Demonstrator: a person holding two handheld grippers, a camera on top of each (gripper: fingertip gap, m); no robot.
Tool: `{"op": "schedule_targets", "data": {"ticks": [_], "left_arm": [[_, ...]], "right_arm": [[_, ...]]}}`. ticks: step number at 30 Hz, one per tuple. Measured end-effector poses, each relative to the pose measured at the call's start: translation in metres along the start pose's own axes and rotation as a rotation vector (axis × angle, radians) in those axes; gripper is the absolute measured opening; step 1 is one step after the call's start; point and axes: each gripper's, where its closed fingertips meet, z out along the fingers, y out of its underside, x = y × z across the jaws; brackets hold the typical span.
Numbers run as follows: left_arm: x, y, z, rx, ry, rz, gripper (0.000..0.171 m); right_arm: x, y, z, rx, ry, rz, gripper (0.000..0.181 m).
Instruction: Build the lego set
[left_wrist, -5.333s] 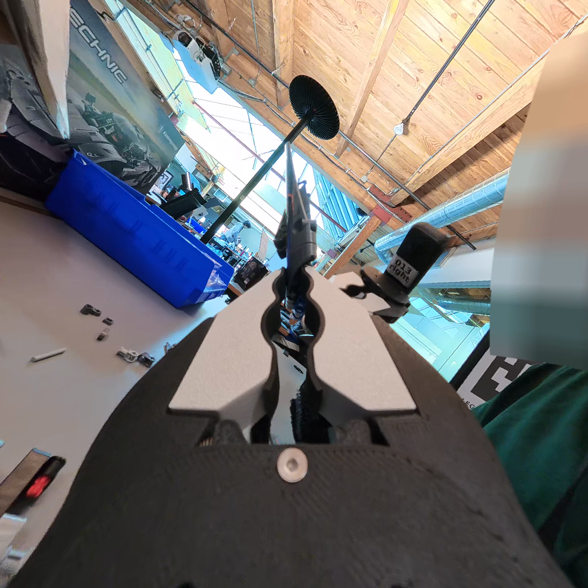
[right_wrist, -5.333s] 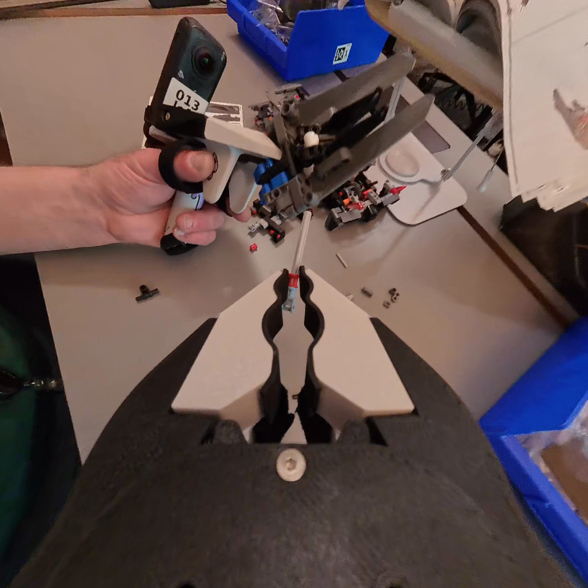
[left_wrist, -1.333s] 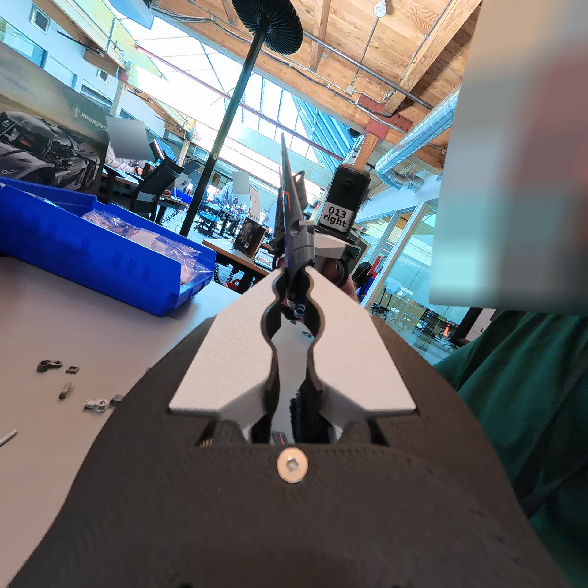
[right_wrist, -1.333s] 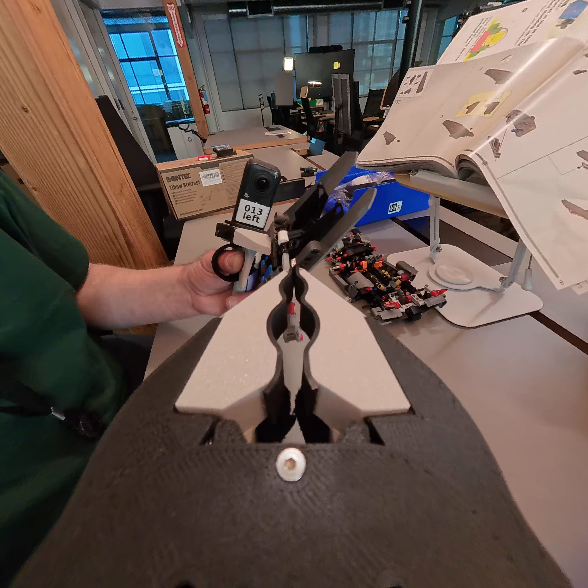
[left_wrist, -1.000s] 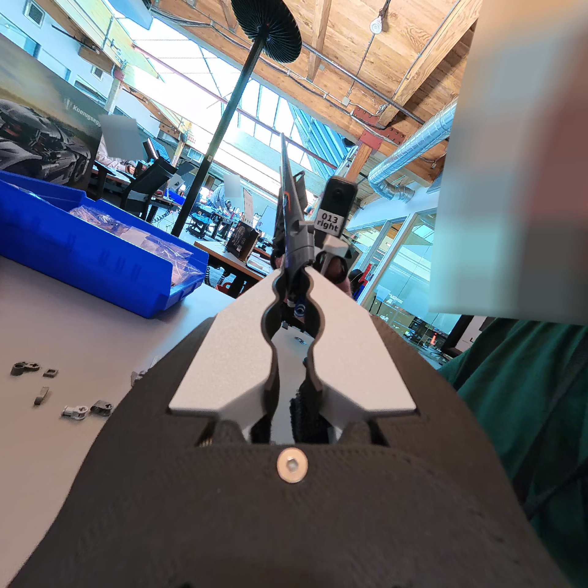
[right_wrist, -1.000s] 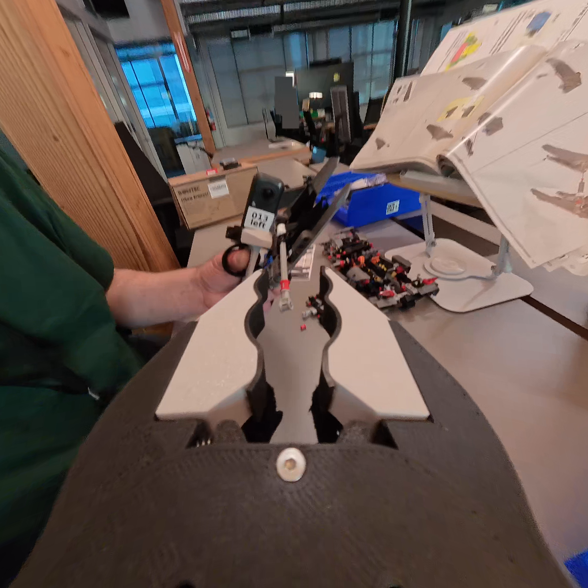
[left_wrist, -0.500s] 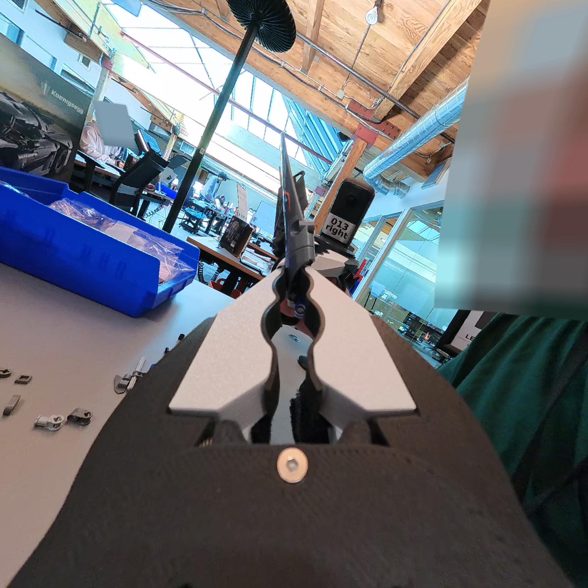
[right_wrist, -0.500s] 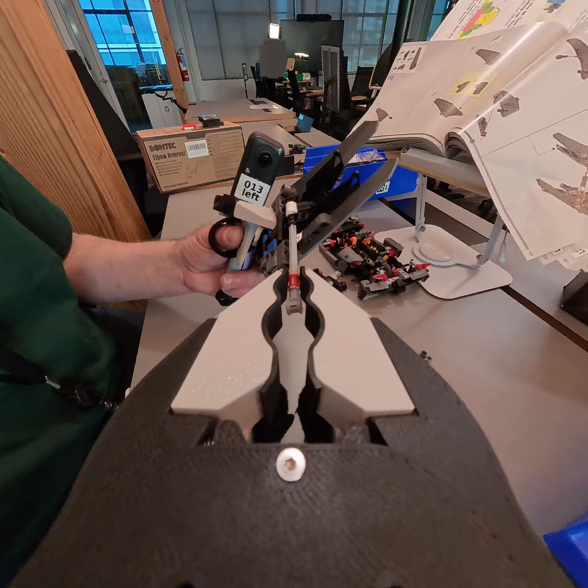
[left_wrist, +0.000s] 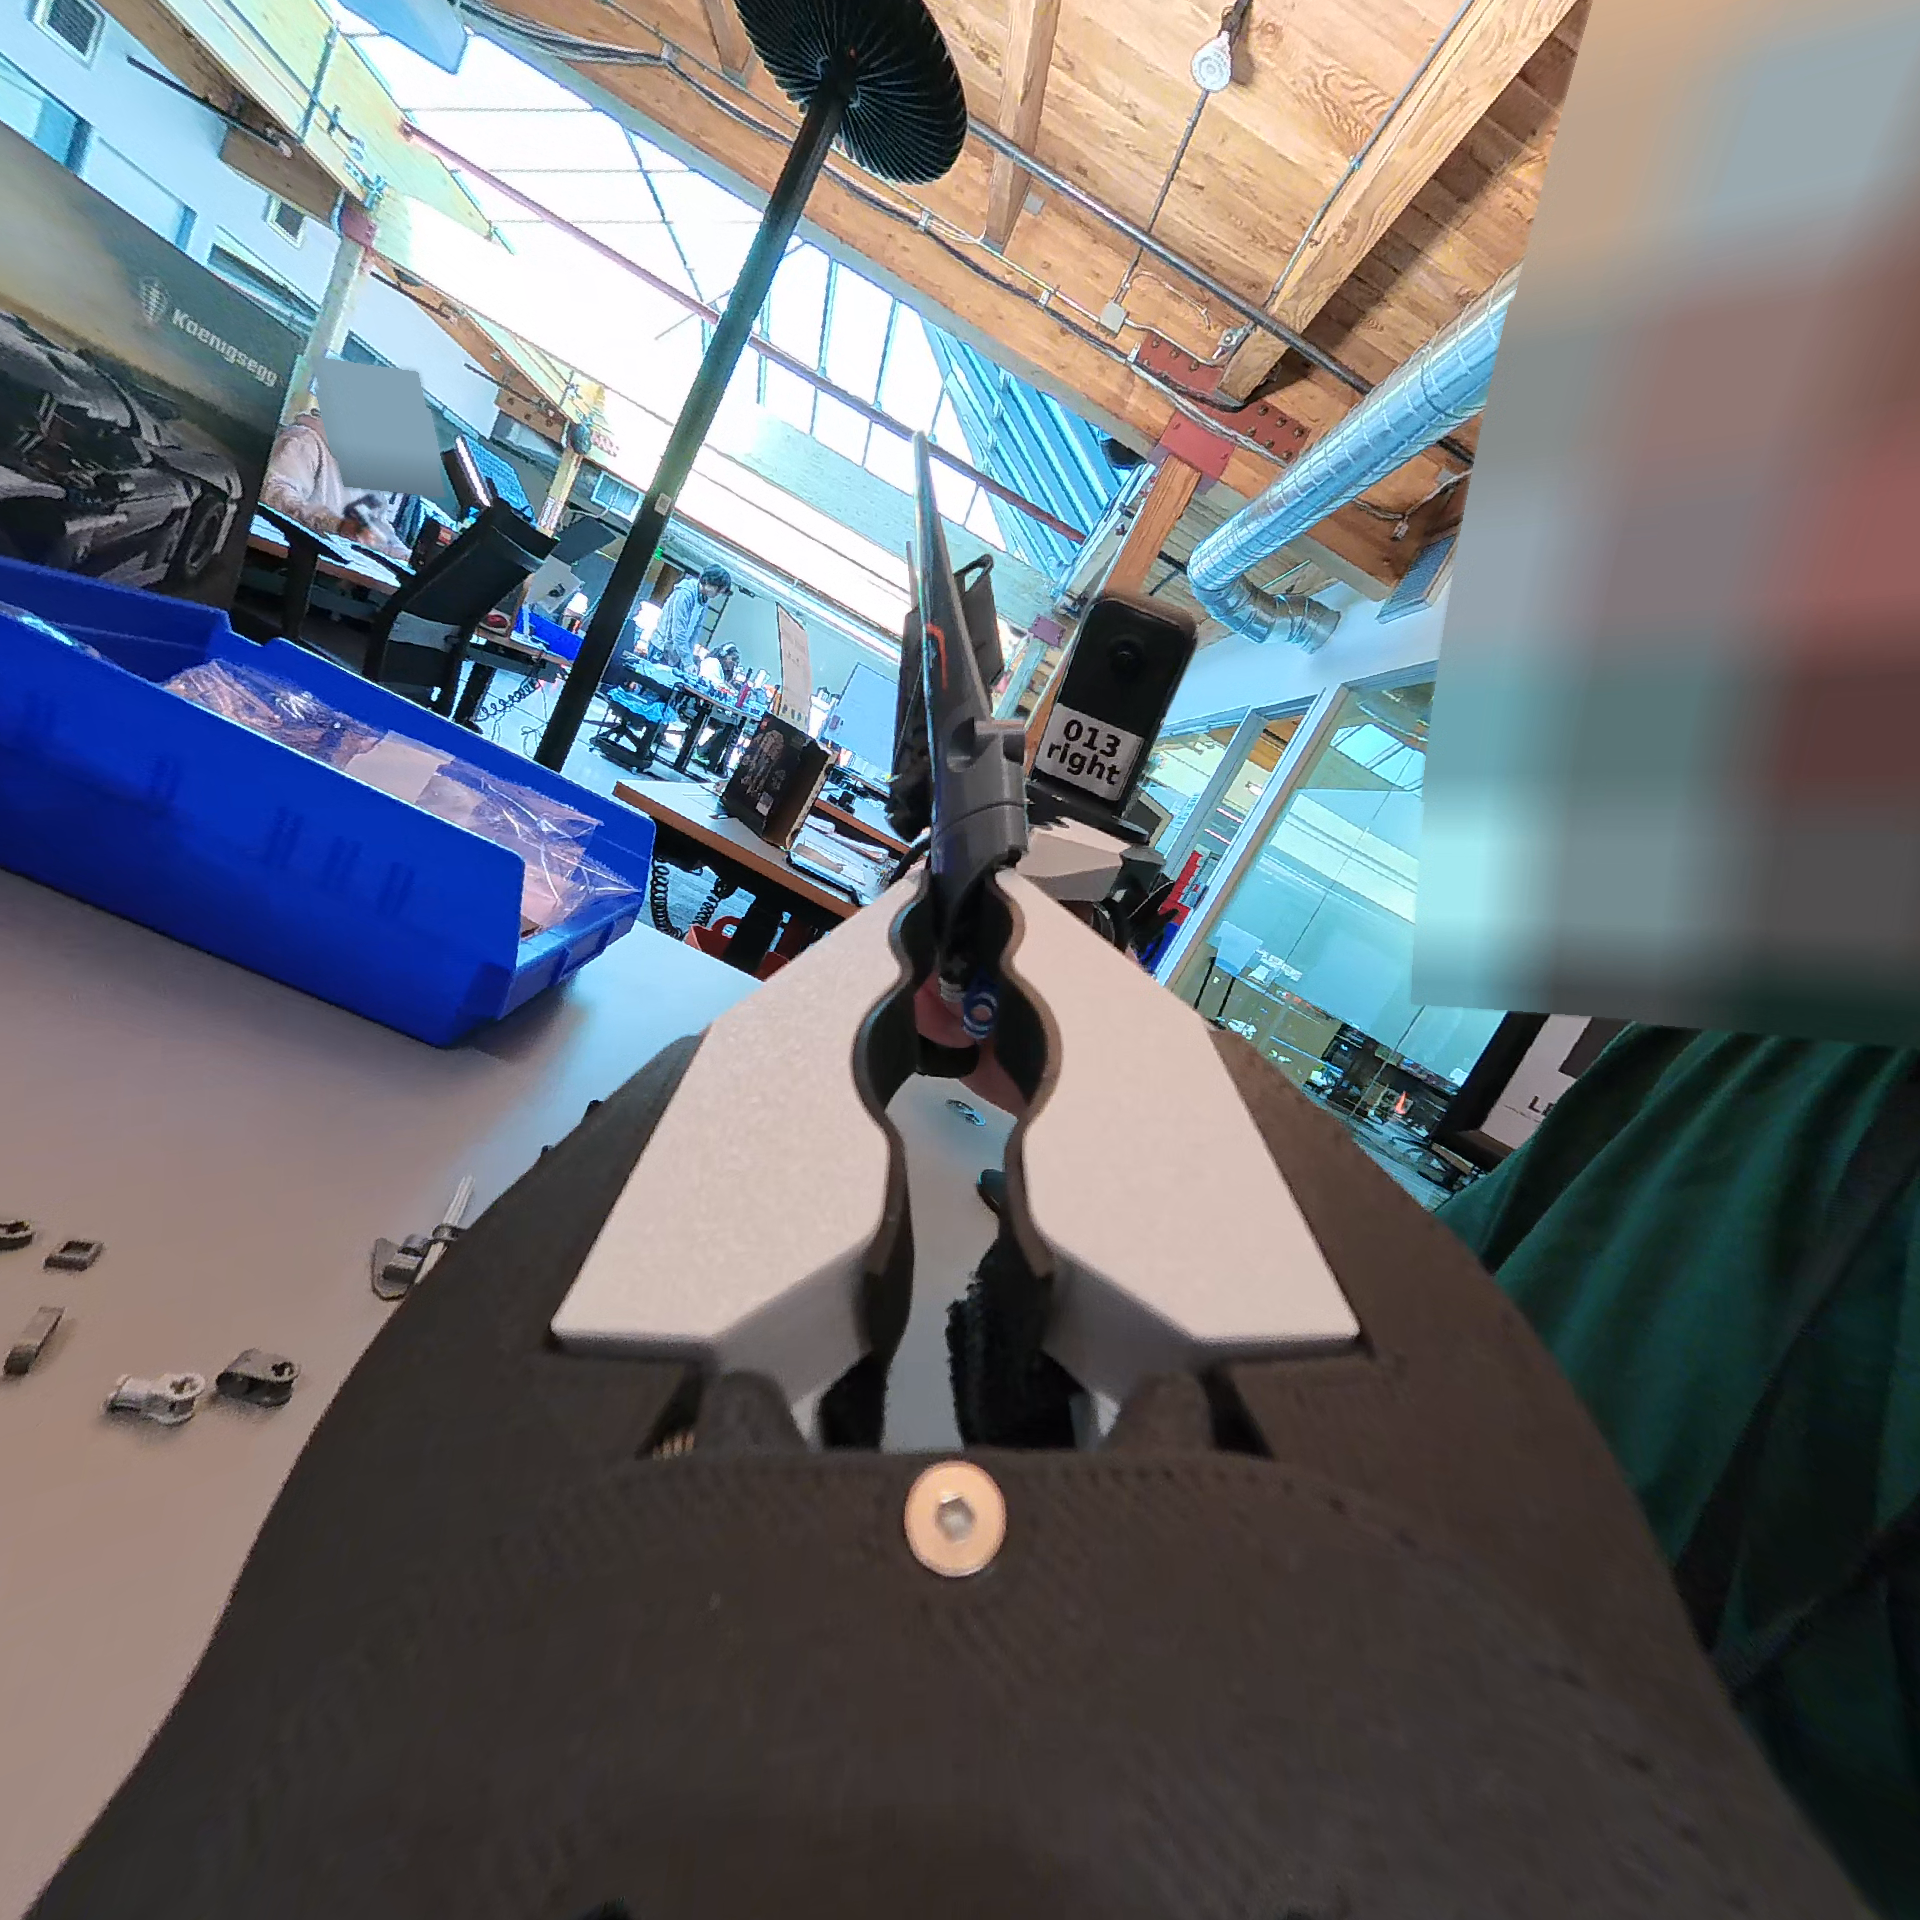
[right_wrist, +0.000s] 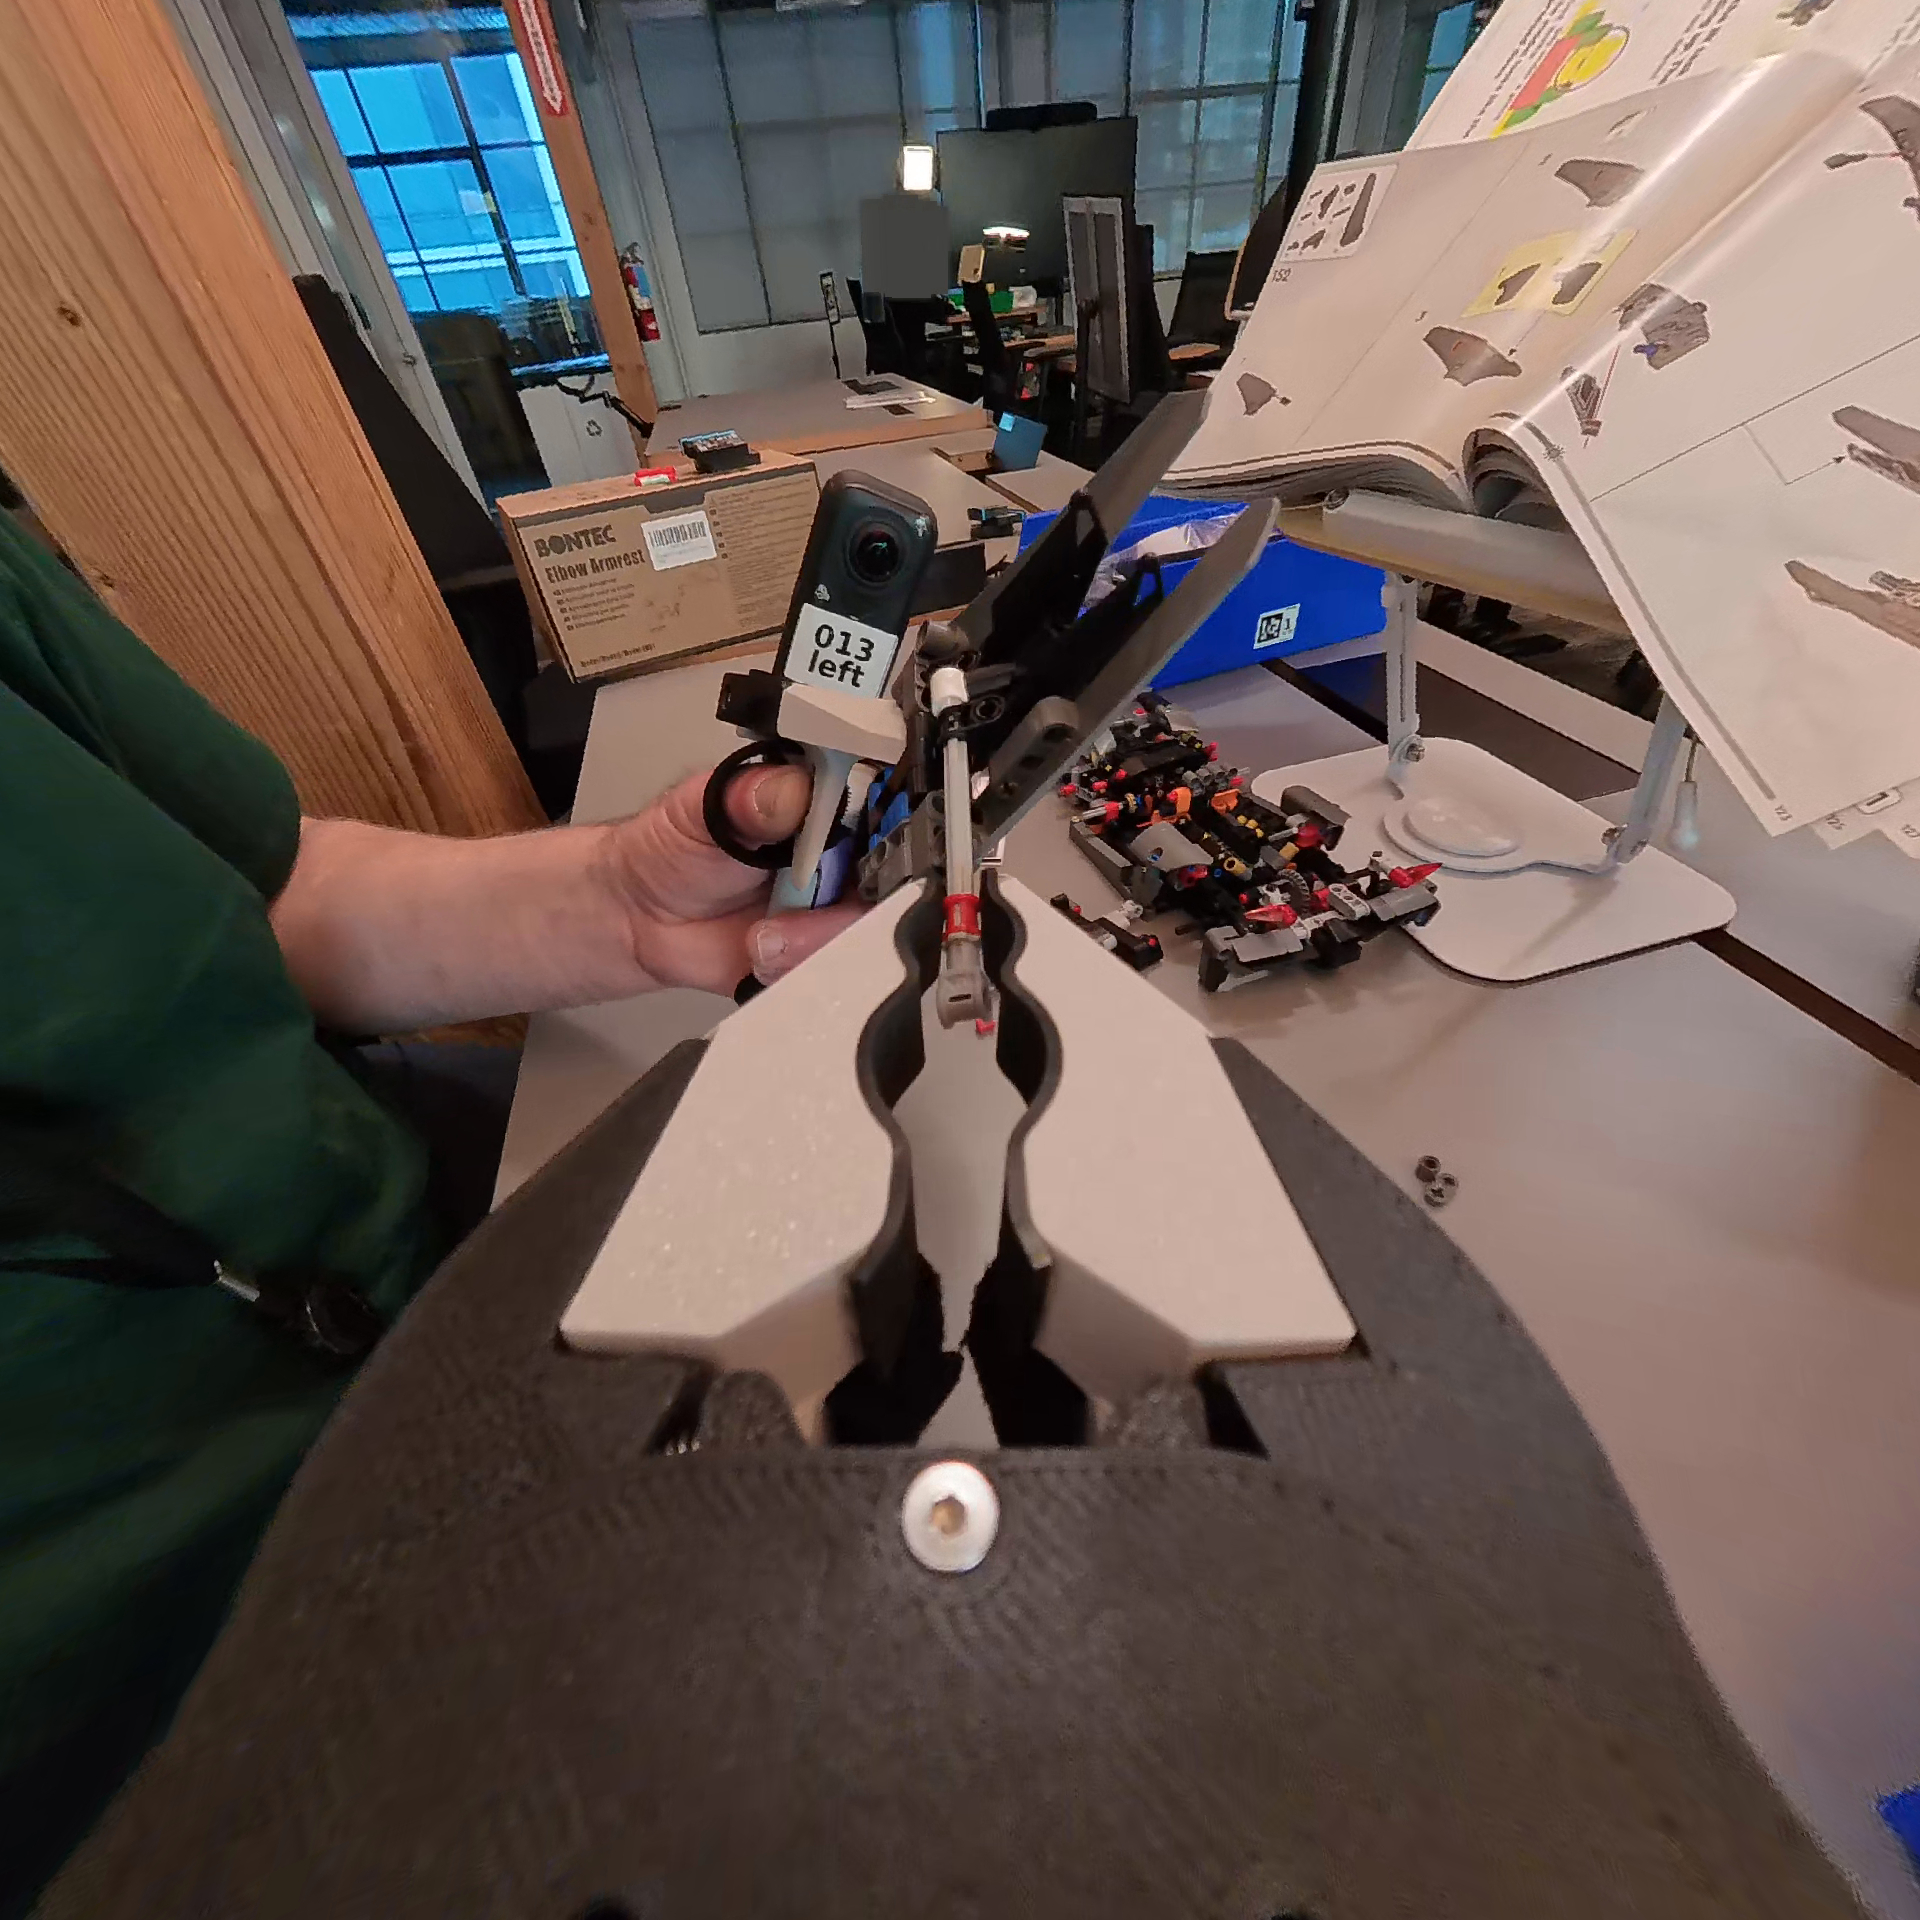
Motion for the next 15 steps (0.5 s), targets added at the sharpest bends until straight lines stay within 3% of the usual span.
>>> {"op": "schedule_targets", "data": {"ticks": [6, 12, 15], "left_arm": [[-0.001, -0.001, 0.0, 0.013, 0.002, -0.006, 0.005], [-0.001, -0.001, 0.002, 0.017, -0.001, -0.011, 0.005], [-0.002, -0.001, 0.001, 0.02, -0.001, -0.014, 0.005]], "right_arm": [[-0.002, -0.003, 0.002, 0.039, -0.032, 0.03, 0.005], [0.003, 0.001, -0.001, 0.029, 0.016, 0.024, 0.038], [0.004, 0.005, -0.011, 0.025, 0.076, -0.027, 0.033]]}}
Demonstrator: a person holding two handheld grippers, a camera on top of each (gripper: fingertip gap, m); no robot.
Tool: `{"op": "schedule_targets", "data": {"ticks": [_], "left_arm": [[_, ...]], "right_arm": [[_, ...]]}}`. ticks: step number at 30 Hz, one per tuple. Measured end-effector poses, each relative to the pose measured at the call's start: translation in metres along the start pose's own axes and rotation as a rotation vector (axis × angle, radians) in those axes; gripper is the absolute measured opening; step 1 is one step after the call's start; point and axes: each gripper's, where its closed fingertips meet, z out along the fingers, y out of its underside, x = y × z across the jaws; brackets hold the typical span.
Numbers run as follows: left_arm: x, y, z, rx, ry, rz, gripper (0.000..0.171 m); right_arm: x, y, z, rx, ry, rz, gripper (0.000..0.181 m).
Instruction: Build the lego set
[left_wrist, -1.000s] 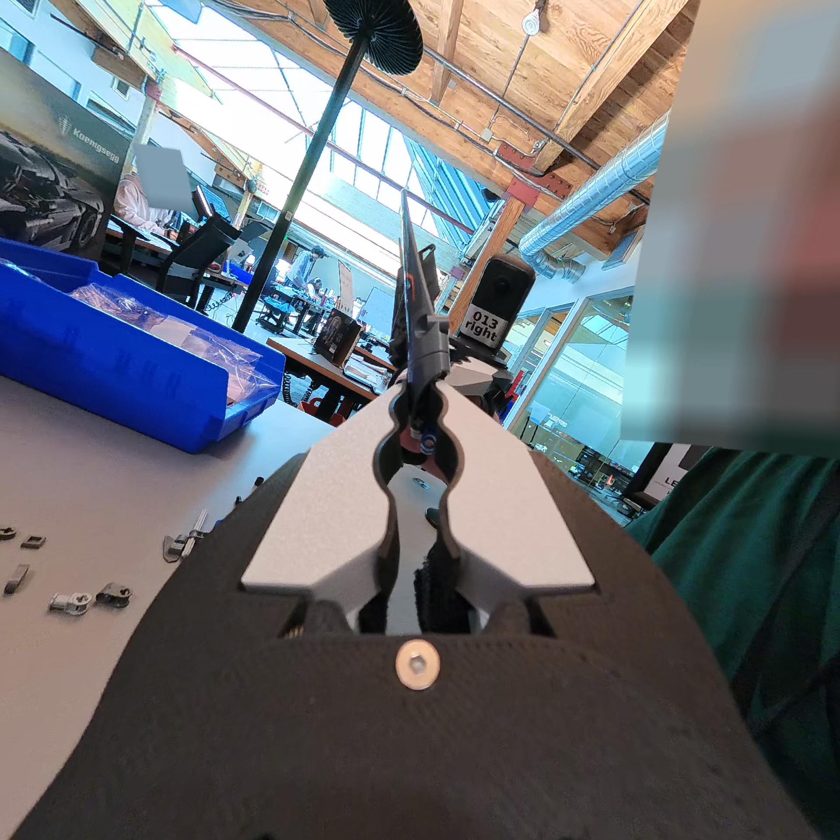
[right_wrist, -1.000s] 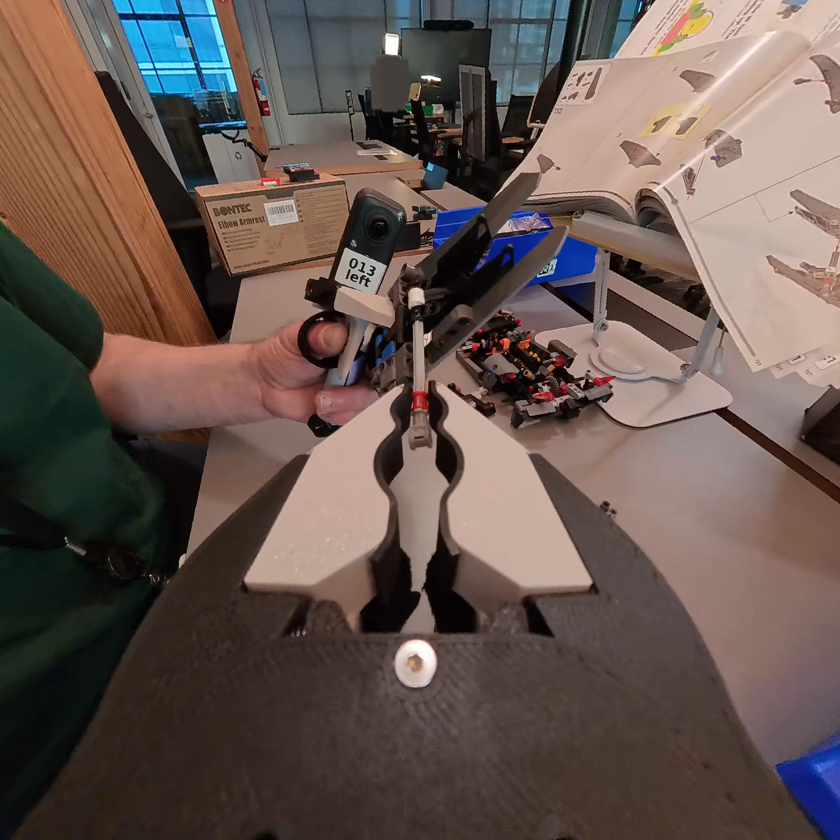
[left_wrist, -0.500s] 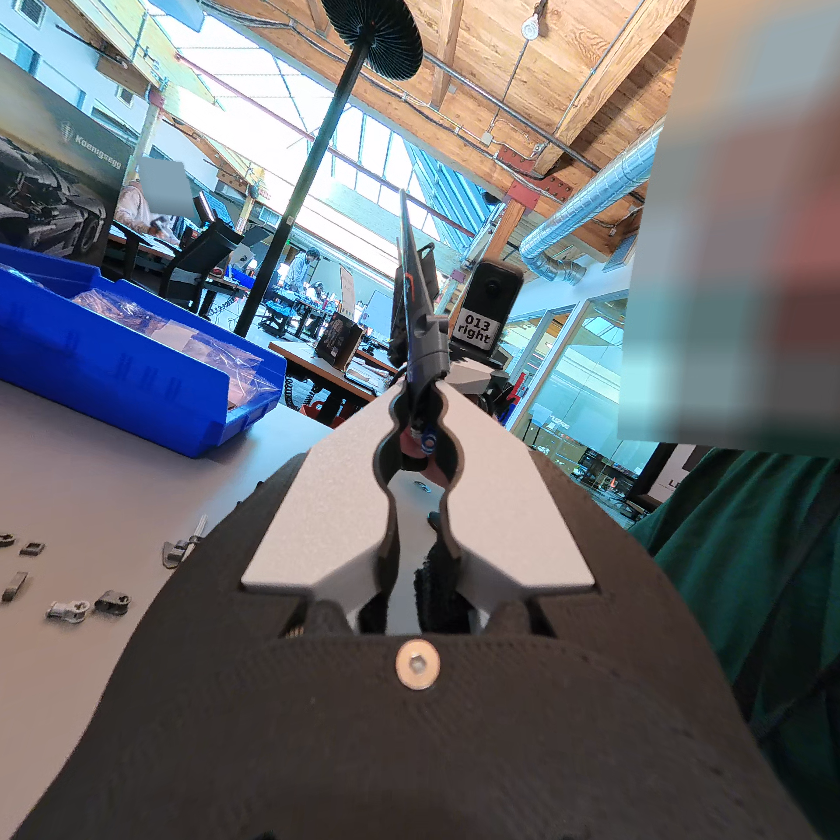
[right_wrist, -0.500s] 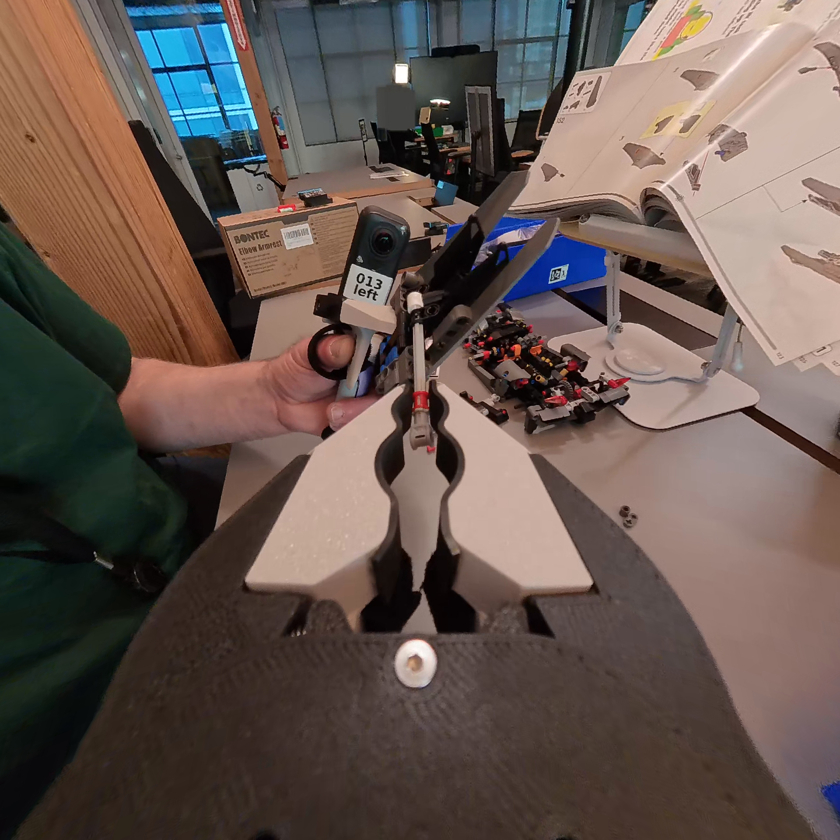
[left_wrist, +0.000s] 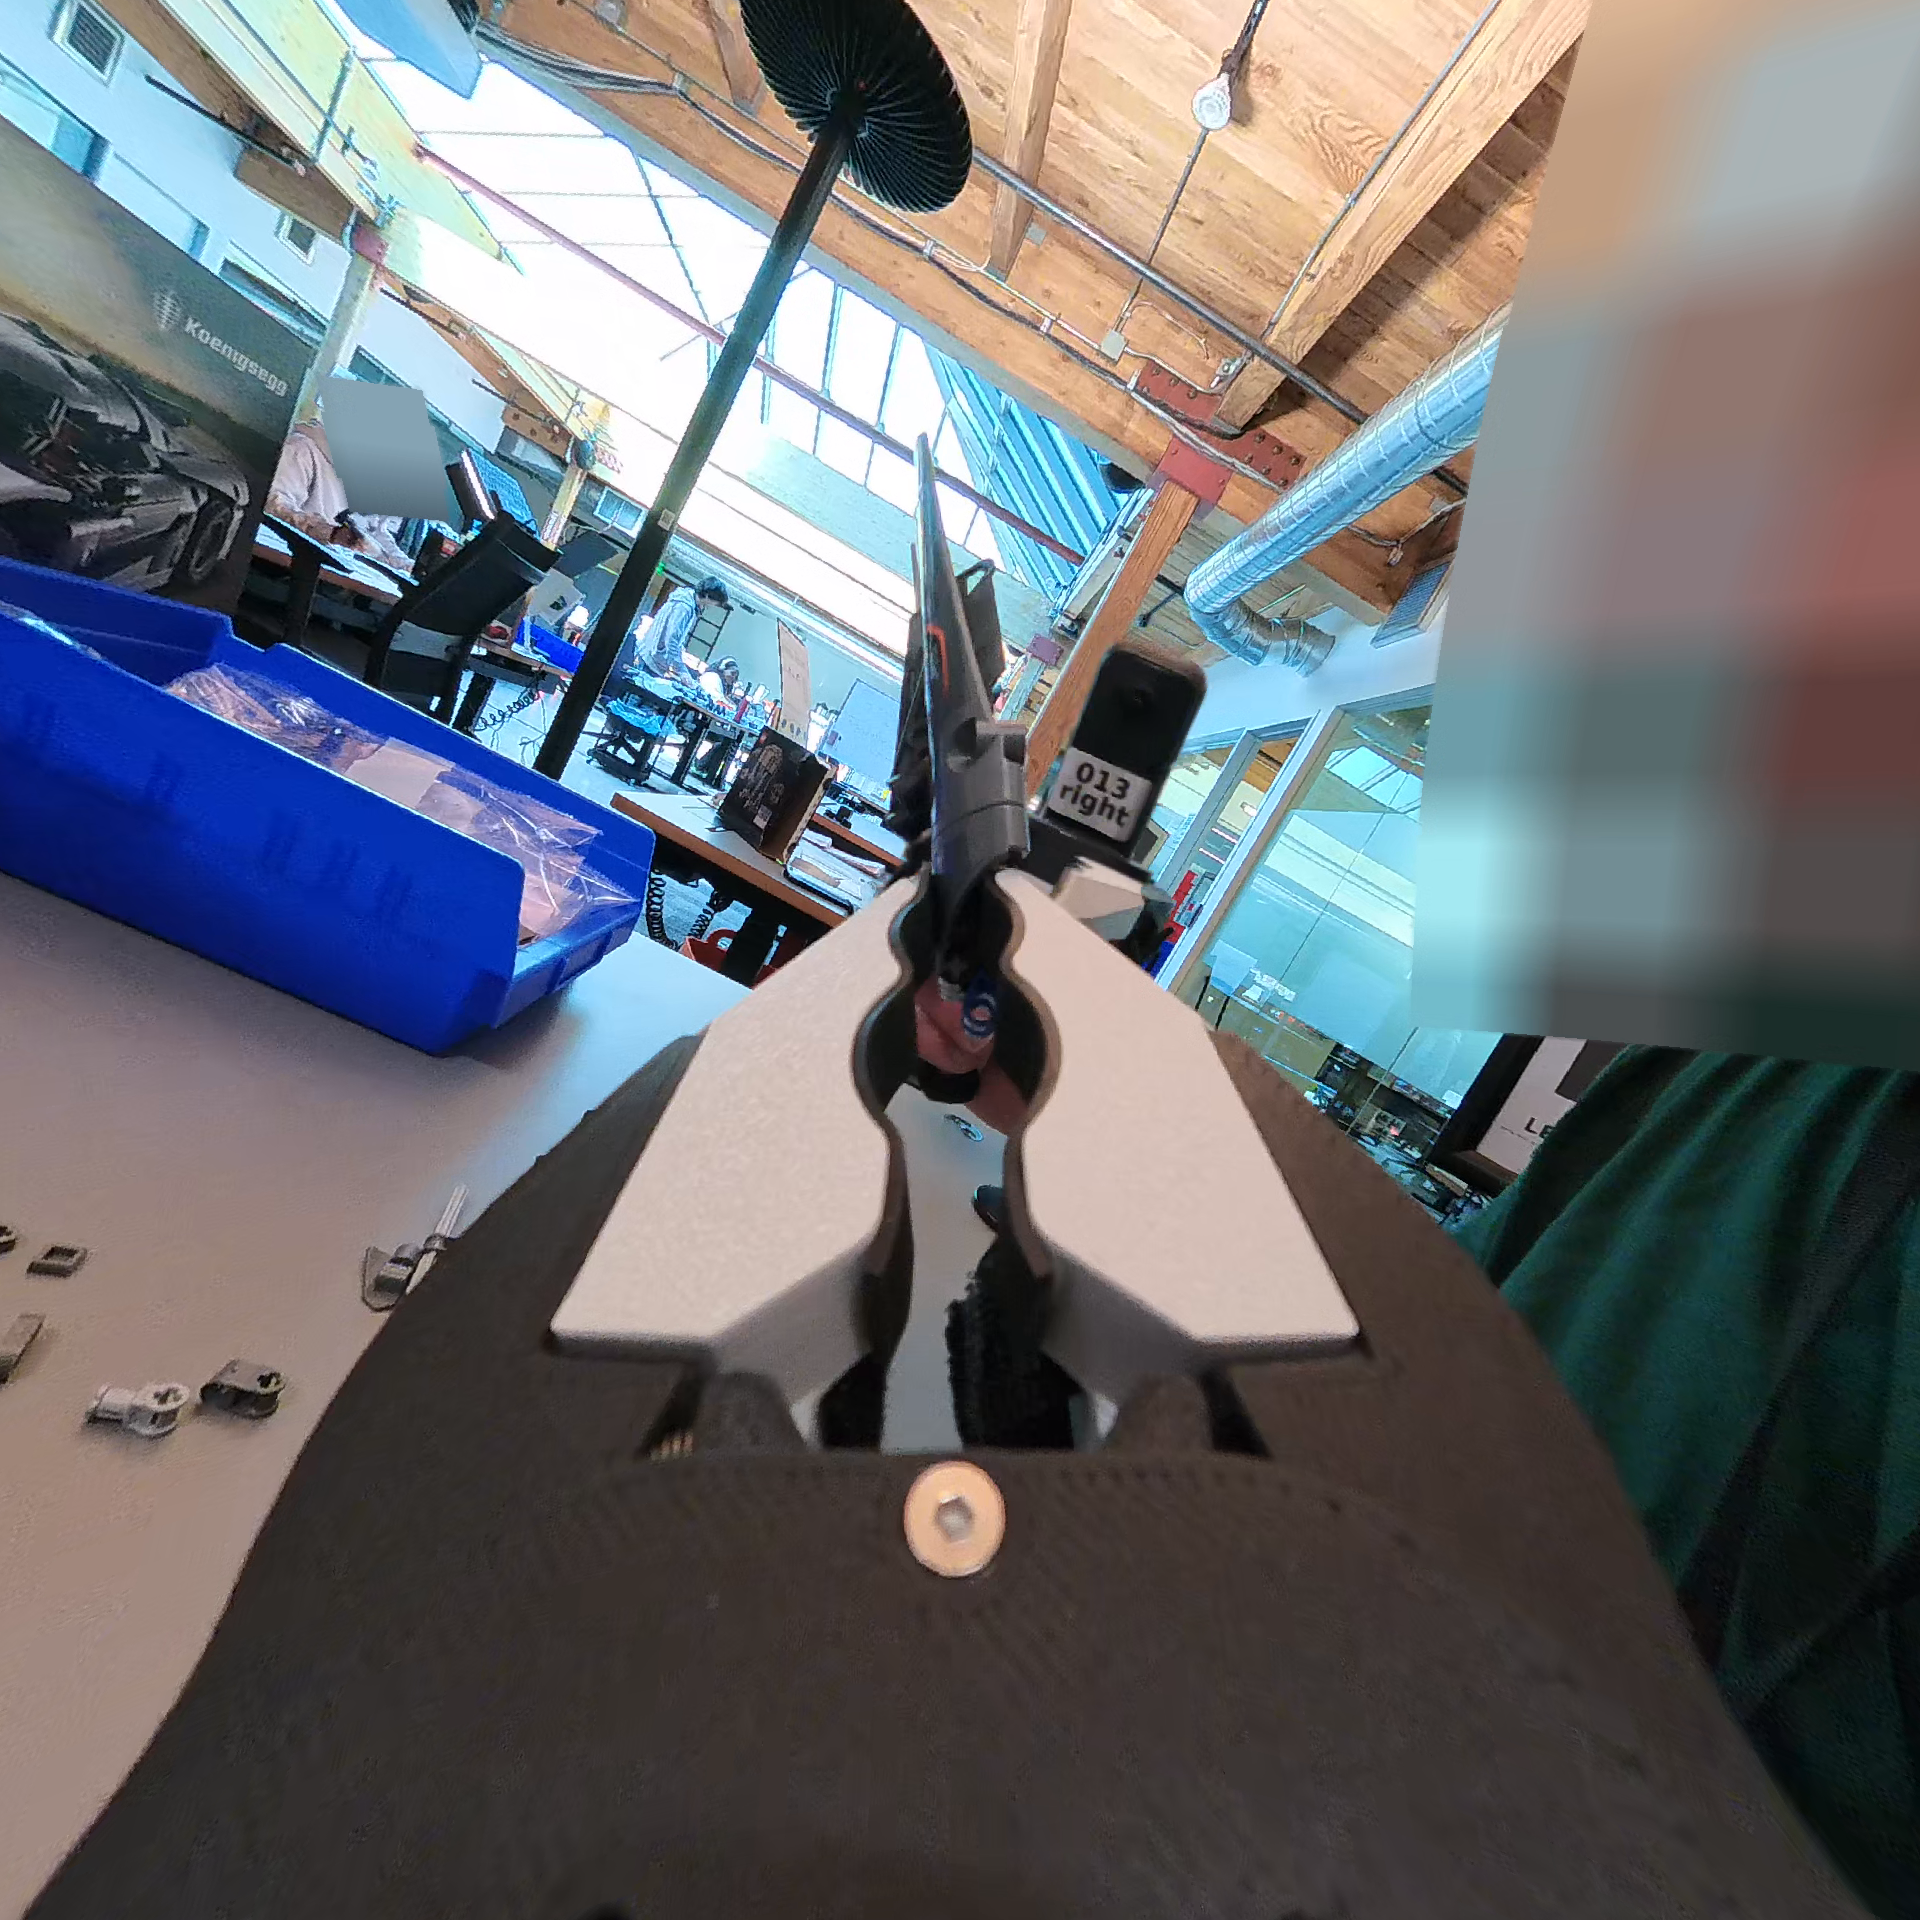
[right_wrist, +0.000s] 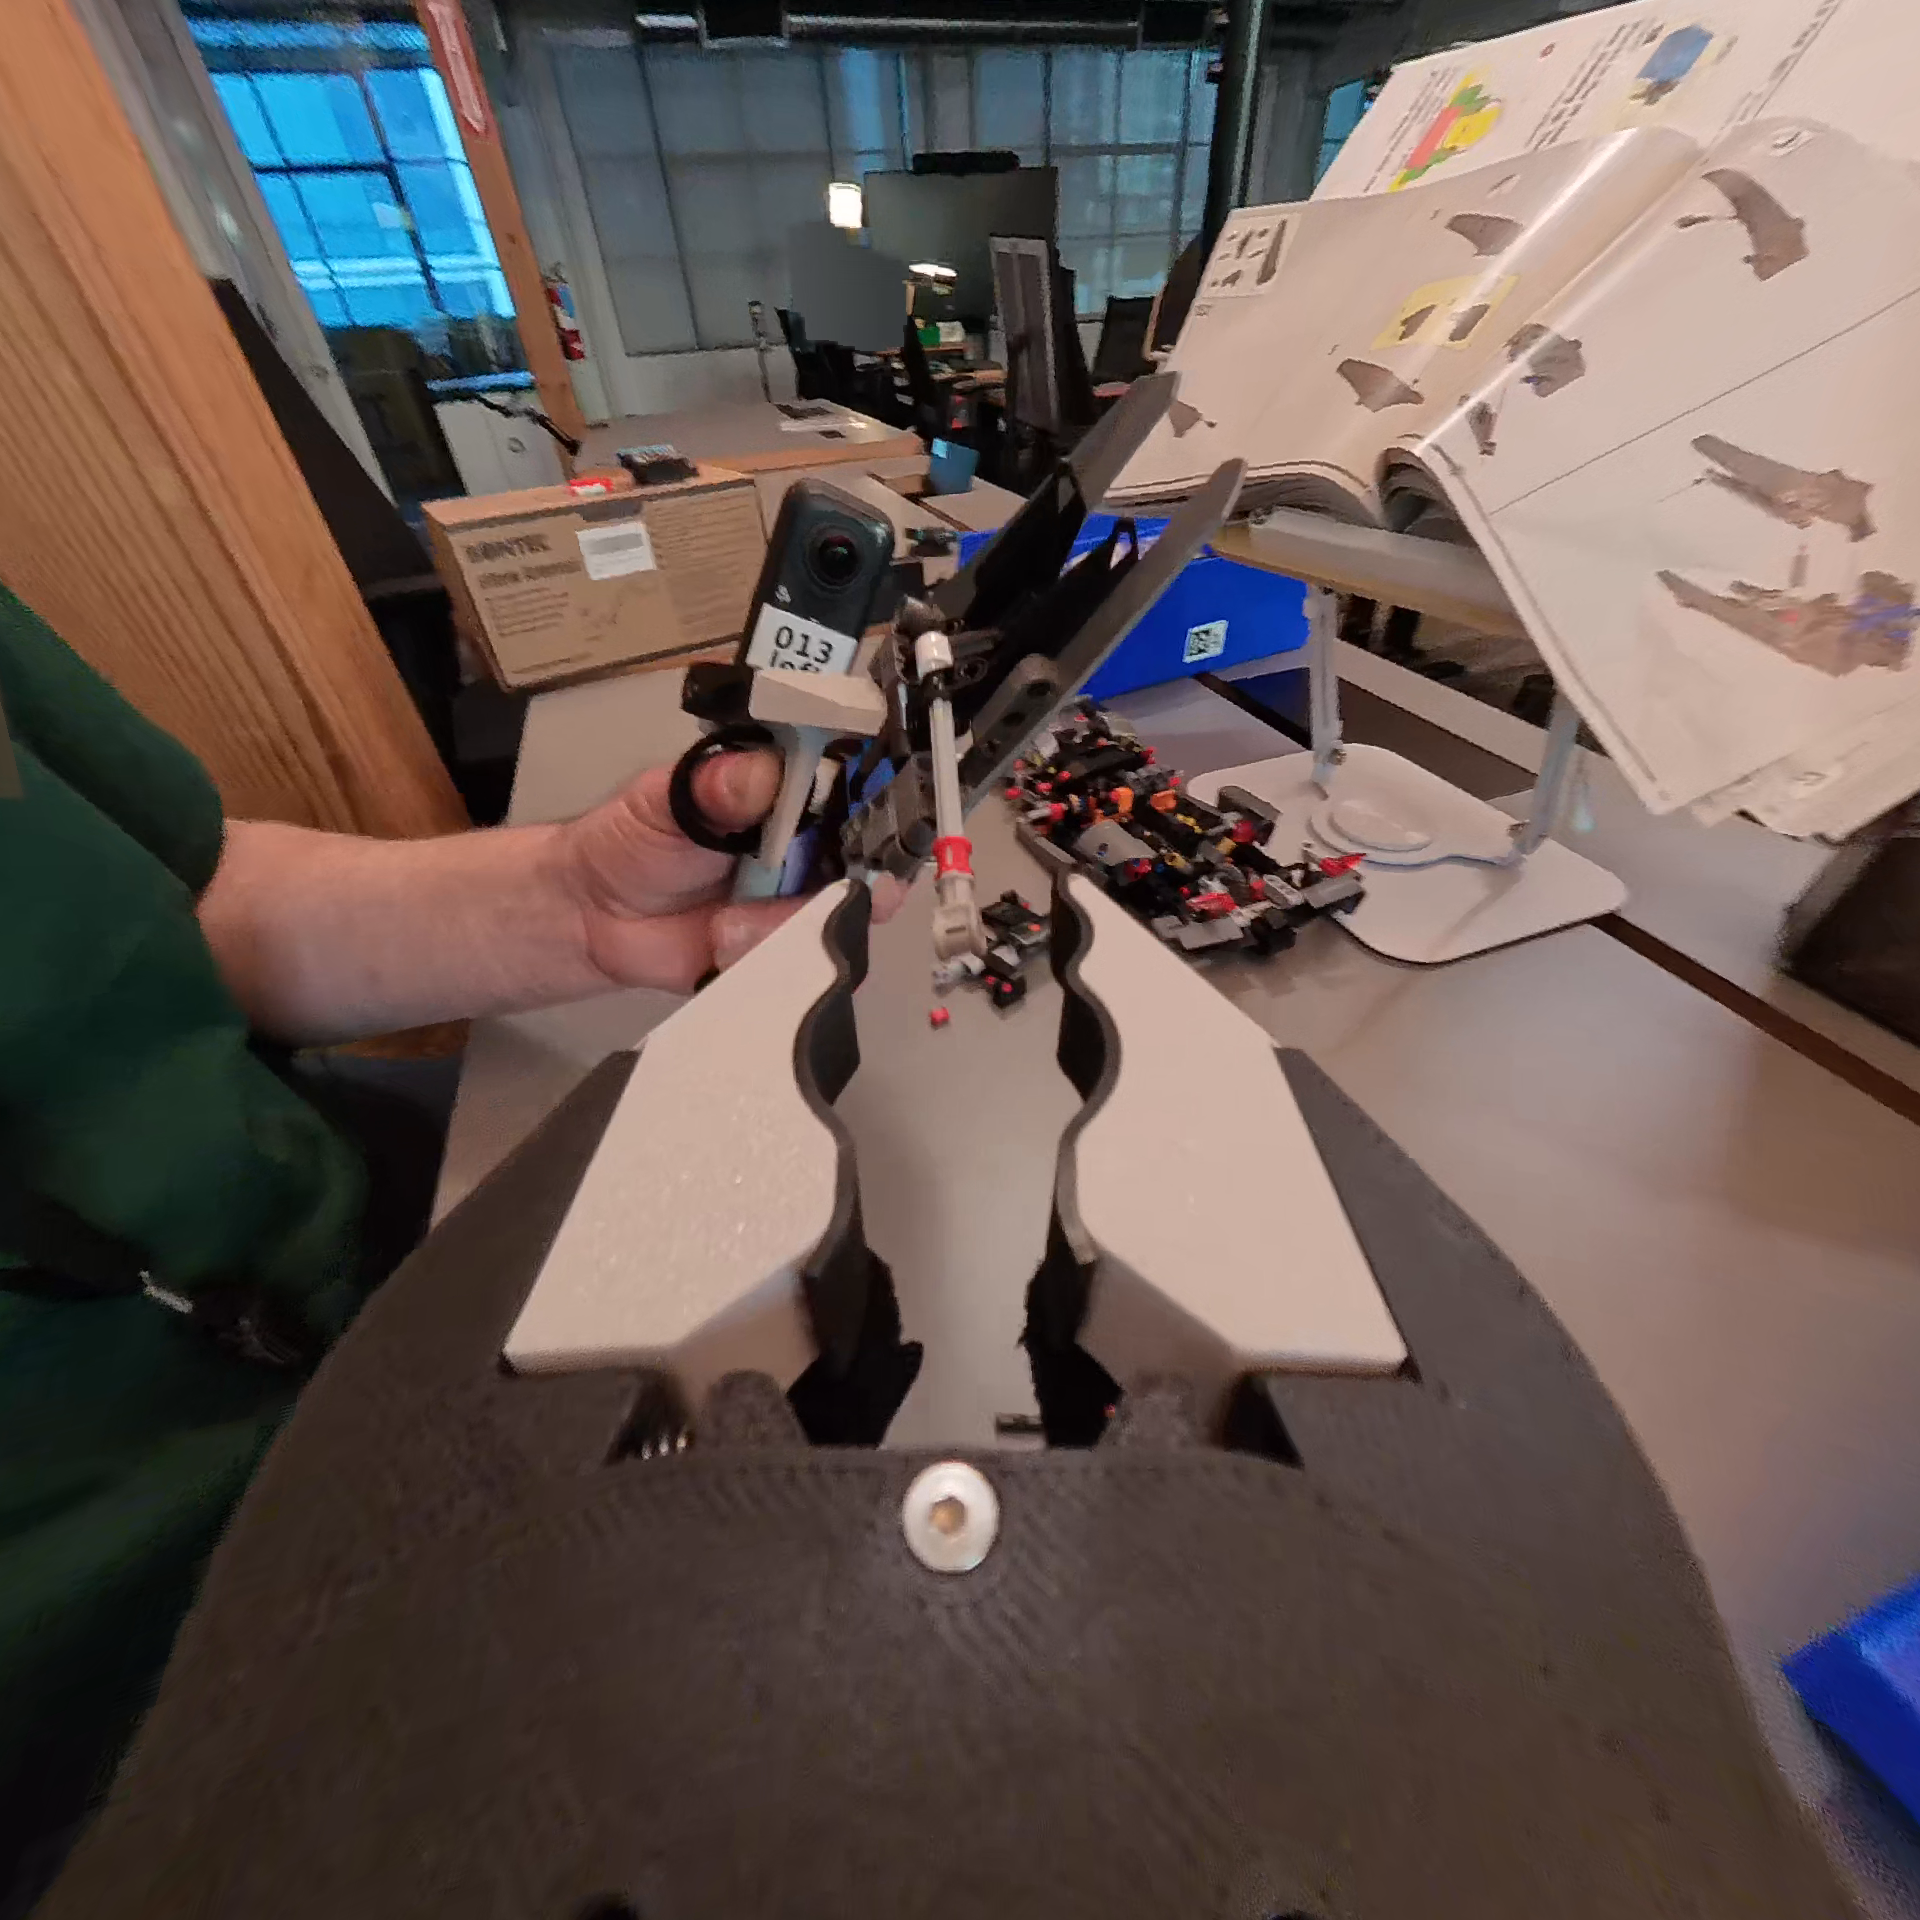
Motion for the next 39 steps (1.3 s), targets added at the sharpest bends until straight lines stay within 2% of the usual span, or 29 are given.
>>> {"op": "schedule_targets", "data": {"ticks": [6, 17, 27, 39], "left_arm": [[-0.001, 0.002, 0.001, 0.003, 0.003, -0.011, 0.005], [-0.002, -0.004, -0.001, 0.03, 0.001, -0.03, 0.005], [-0.004, 0.001, 0.002, 0.02, 0.007, -0.036, 0.005], [-0.005, 0.005, 0.002, 0.008, 0.007, -0.025, 0.005]], "right_arm": [[0.0, 0.006, -0.007, -0.039, 0.057, -0.076, 0.006], [0.002, 0.003, -0.012, -0.037, 0.097, -0.139, 0.006], [-0.004, 0.001, -0.011, 0.002, -0.023, -0.01, 0.006], [-0.003, 0.01, -0.013, -0.032, -0.088, 0.118, 0.006]]}}
